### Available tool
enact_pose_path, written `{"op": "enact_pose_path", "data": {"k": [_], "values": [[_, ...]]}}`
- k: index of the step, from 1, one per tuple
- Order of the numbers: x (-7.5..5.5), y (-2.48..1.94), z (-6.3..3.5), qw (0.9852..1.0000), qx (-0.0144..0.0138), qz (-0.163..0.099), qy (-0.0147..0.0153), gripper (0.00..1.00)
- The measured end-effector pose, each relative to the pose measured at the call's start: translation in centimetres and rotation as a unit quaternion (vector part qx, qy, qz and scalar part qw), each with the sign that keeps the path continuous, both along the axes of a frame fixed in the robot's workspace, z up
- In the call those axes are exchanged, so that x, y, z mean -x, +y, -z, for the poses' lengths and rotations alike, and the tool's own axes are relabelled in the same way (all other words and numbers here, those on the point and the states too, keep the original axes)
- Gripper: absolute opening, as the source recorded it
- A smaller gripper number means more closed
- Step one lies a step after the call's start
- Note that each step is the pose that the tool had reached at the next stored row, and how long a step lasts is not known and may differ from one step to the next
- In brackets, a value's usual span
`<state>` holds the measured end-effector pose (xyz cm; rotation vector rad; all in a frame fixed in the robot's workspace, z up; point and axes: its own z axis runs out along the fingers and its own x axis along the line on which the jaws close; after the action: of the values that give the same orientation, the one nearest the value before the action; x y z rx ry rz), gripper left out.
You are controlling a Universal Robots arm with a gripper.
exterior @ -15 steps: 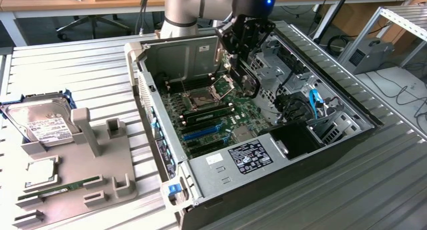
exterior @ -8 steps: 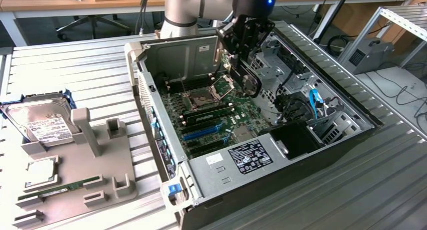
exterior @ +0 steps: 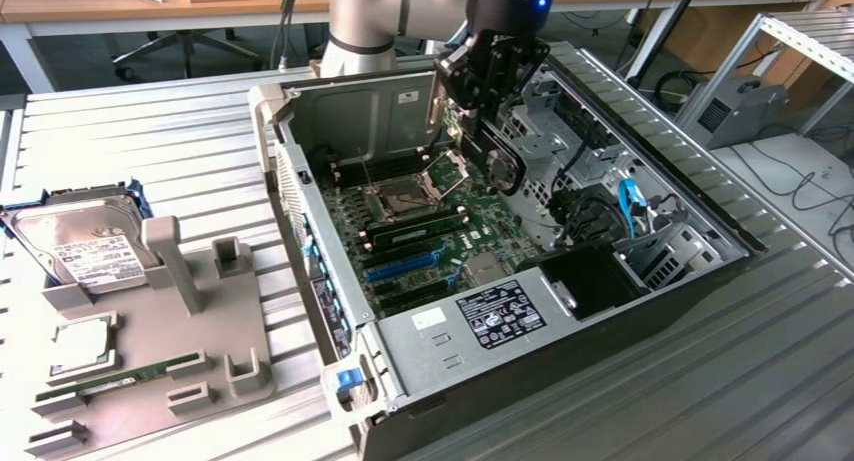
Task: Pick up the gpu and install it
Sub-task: 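Insert the gpu into the slot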
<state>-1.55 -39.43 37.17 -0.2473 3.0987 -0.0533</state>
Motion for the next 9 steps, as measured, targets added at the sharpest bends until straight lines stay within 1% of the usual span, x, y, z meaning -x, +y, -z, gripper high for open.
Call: {"op": "enact_pose_path", "data": {"k": [9], "values": [[-0.15,0.0,0.0,0.9999,0.0,-0.013,0.0,0.26]]}}
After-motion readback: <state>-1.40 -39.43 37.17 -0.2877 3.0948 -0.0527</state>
